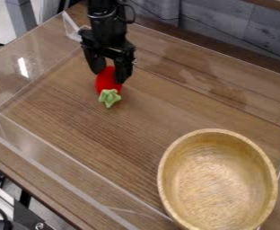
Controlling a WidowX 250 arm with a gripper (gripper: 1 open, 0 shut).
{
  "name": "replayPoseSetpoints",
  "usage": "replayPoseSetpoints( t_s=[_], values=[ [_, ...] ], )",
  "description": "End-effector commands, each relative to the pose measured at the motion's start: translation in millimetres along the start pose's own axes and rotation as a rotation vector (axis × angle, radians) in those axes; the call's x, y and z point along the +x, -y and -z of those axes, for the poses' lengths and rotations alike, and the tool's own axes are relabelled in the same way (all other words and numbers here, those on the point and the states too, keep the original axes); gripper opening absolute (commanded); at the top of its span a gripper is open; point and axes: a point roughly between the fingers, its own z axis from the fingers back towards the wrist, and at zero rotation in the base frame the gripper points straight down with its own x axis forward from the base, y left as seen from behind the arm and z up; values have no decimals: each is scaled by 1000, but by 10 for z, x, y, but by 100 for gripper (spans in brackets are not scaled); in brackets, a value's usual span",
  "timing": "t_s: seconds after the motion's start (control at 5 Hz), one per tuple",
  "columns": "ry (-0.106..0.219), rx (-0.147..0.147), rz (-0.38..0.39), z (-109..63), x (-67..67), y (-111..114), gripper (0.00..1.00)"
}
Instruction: Move the red fruit to the right
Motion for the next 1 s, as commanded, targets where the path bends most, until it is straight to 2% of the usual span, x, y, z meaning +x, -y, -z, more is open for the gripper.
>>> replayPoseSetpoints(
  t_s=[0.0,0.8],
  values=[
    [55,25,-10,-140,102,-102,100],
    [58,22,-16,-74,149,-145,100]
  ],
)
